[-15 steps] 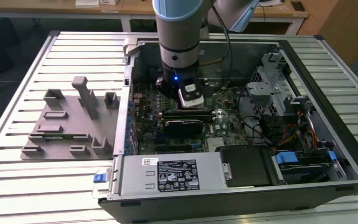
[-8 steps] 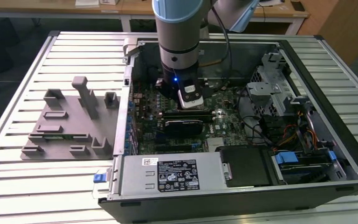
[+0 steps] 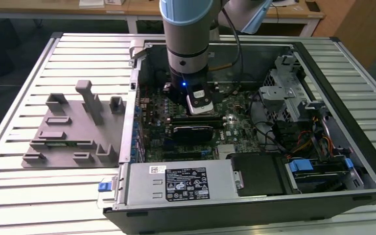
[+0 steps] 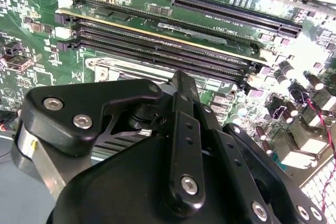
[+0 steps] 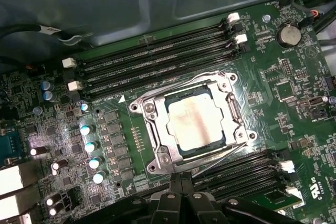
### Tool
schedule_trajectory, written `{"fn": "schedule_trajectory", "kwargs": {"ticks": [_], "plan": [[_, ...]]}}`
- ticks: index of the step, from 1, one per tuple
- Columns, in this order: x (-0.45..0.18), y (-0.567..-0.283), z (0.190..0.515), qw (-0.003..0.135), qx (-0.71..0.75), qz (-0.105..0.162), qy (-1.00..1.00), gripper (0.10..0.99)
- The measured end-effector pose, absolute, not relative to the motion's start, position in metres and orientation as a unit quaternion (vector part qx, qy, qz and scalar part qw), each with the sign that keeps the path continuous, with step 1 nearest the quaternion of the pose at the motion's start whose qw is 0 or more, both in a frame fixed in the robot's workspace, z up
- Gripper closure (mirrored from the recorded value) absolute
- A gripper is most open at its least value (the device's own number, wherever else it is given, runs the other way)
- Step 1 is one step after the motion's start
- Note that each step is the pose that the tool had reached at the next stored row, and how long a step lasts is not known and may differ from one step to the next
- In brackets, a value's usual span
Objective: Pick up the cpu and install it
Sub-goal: 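Install the second cpu locking lever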
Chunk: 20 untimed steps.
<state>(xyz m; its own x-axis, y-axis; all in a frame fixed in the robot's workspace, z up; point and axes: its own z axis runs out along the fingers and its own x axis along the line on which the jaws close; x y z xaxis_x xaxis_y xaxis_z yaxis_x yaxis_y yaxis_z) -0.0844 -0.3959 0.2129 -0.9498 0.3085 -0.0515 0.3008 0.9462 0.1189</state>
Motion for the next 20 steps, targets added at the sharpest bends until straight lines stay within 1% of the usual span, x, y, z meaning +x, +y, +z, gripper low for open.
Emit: {"fn": "schedule_trajectory", "kwargs": {"ticks": [8,20], "plan": [[-0.0864,-0.3961,0.2118,0.035,0.155,0.056,0.986,0.980],[-0.0893,-0.4054,0.2107,0.032,0.155,0.070,0.985,0.980]]}}
